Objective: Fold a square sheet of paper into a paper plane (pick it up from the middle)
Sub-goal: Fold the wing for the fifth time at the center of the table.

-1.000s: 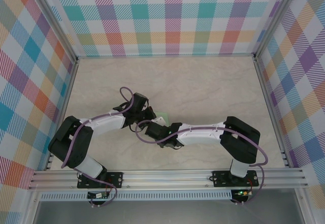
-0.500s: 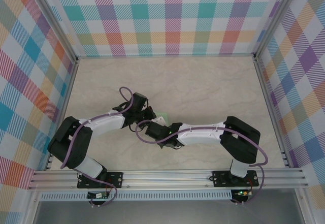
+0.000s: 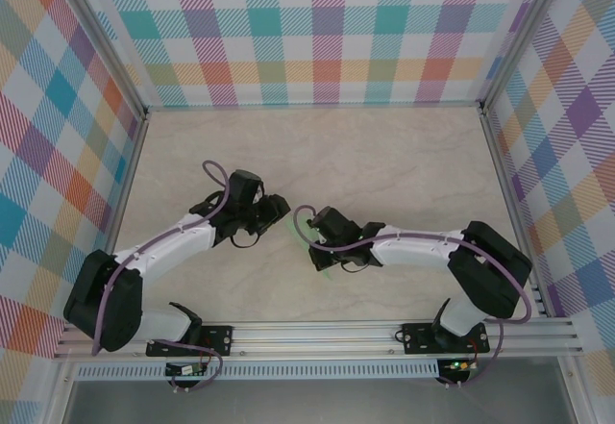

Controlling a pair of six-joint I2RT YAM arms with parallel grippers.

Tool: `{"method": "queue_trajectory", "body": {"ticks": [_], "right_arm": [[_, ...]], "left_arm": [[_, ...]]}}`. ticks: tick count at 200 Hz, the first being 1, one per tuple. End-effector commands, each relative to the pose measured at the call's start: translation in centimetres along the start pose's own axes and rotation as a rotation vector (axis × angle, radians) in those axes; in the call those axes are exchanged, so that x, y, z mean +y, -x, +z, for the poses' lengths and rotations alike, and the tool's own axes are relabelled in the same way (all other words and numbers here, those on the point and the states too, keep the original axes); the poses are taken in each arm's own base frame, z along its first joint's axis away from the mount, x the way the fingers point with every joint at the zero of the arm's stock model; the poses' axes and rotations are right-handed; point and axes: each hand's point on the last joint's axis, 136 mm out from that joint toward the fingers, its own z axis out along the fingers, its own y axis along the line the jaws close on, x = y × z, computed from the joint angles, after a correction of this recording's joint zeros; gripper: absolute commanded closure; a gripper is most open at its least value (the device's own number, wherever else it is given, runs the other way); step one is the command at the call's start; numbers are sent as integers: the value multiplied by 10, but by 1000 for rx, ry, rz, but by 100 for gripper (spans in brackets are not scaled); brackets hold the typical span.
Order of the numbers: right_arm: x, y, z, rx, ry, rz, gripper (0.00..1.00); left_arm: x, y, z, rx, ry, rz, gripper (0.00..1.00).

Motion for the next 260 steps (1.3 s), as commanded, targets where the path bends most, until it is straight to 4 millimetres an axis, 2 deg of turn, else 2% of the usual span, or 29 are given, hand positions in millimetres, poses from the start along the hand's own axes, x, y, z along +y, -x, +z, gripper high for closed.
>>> {"method": "queue_trajectory", "body": {"ticks": [1, 92, 179, 260], "right_arm": [[23, 2, -4, 5, 185, 9, 92], [21, -11, 11, 105, 347, 108, 91], [10, -11, 16, 145, 474, 251, 91], [1, -16, 21, 195, 517, 358, 90]], "left_arm": [[16, 0, -7, -15, 43, 1, 51], [27, -11, -2, 20, 46, -6, 54], [39, -19, 0, 38, 58, -3, 56], [39, -26, 2, 62, 24, 17, 59]]}}
